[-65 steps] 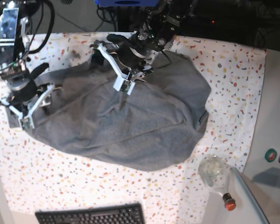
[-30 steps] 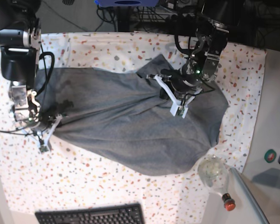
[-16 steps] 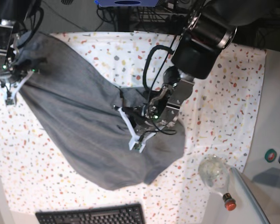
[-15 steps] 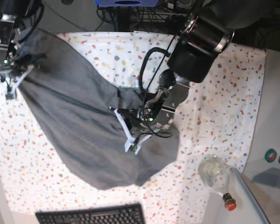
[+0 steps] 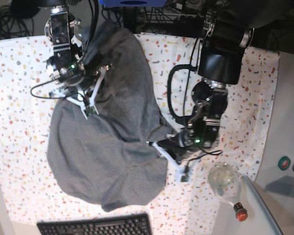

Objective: Layout the t-shirt on the table in an organized manner, then fold the t-shirt properly
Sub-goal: 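Drag the shirt with both grippers to spread it across the cloth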

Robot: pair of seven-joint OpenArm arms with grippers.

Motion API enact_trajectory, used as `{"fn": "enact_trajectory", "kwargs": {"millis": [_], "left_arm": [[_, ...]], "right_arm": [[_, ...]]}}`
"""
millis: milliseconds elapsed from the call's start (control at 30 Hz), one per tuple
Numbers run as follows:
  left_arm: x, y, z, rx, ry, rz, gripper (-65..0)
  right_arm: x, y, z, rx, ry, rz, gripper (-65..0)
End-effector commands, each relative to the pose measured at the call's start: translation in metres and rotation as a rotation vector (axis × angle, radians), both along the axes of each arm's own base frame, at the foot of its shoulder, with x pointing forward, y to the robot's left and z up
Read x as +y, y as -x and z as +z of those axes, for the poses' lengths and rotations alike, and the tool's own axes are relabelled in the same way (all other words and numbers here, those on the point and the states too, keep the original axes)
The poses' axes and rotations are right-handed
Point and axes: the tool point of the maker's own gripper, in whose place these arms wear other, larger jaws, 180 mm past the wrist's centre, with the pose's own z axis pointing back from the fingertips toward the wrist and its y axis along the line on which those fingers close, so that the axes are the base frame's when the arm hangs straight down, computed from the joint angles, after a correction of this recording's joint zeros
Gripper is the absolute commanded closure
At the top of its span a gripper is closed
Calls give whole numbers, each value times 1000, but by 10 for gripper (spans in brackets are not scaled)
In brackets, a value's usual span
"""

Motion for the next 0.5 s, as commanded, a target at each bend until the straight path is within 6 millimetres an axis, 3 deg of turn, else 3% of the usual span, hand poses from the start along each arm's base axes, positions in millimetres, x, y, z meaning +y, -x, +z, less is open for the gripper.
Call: {"fn": "enact_trajectory", "kwargs": {"millis": [0,67,133,233,333,400,467], "left_arm": [[5,-10,28,-63,22,14,0],[25,9,40,-62,22,50,0],[24,33,40,-54,23,43,0],[20,63,25,-19,27,36,-86],[18,78,5,6,37,44,-114],[6,83,-7,12,53,30,-112],[-14,88,-19,18,56,-18,-110]], "right_arm": [[21,-10,11,-35,-39,37,0],[41,-15,17,-53,-49,95,0],[60,-15,21,-62,-57,157,0],[83,-5,24,-25,-35,244,0],[73,-2,31,-2,-2,228,0],[58,-3,39,-27,-1,179,-90],[30,-6,49,-61,18,113,-174]]}}
